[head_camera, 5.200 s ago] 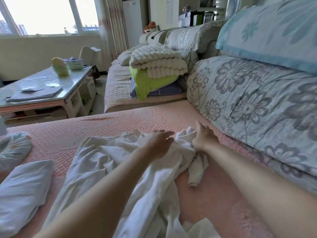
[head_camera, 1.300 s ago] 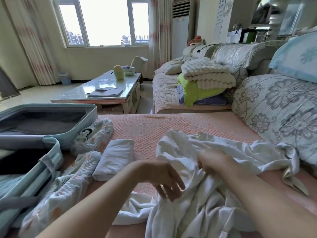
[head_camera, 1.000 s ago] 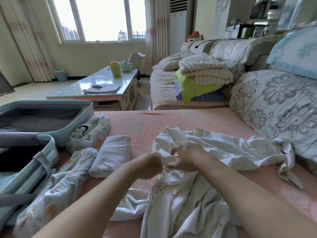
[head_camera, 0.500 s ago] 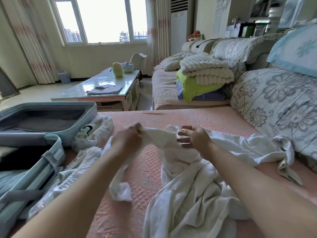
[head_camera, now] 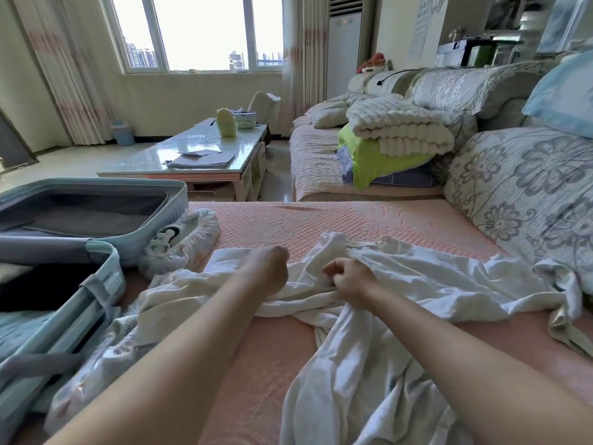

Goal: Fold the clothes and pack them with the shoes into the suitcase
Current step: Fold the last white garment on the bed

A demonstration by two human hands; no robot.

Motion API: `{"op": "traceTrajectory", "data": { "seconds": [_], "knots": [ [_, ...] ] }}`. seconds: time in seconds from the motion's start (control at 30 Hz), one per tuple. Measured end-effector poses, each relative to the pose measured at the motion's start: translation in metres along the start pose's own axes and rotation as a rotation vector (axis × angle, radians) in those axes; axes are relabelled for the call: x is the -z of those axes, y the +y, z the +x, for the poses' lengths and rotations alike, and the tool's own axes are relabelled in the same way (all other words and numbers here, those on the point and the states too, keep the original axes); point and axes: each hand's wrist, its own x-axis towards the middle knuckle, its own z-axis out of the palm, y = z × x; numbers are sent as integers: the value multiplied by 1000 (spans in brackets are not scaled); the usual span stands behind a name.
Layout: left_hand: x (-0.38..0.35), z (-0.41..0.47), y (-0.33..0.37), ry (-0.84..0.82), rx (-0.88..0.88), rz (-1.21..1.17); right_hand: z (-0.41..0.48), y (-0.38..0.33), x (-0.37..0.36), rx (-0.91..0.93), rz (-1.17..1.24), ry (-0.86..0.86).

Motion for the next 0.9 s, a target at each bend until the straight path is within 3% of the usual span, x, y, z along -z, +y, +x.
{"op": "traceTrajectory", "data": {
  "seconds": [0.13, 0.23, 0.37, 0.47, 0.53, 0.6, 0.7, 0.8, 0.9],
  "knots": [
    [-27, 16, 15, -165, -67, -31, 19, 7, 4, -66, -106, 132],
    [-39, 23, 14, -130, -58, -36, 25, 8, 1, -152, -264, 21],
    [-41, 30, 5, -37, -14, 33, 23, 2, -6, -96, -328, -110],
    [-28, 36, -9, 88, 226, 111, 25, -4, -6, -25, -22, -116],
    [-9, 38, -20, 48, 423, 211, 30, -5, -1, 48, 102, -27],
    [3, 41, -28, 1, 468, 322, 35, -4, 7, 86, 72, 45],
    [3, 47, -24, 16, 358, 323, 46, 8, 17, 103, -64, 108],
    [-6, 62, -8, 85, 187, 157, 57, 22, 22, 91, -220, 101],
    [-21, 84, -1, 17, 88, -16, 75, 34, 26, 88, -343, 65]
  ]
}}
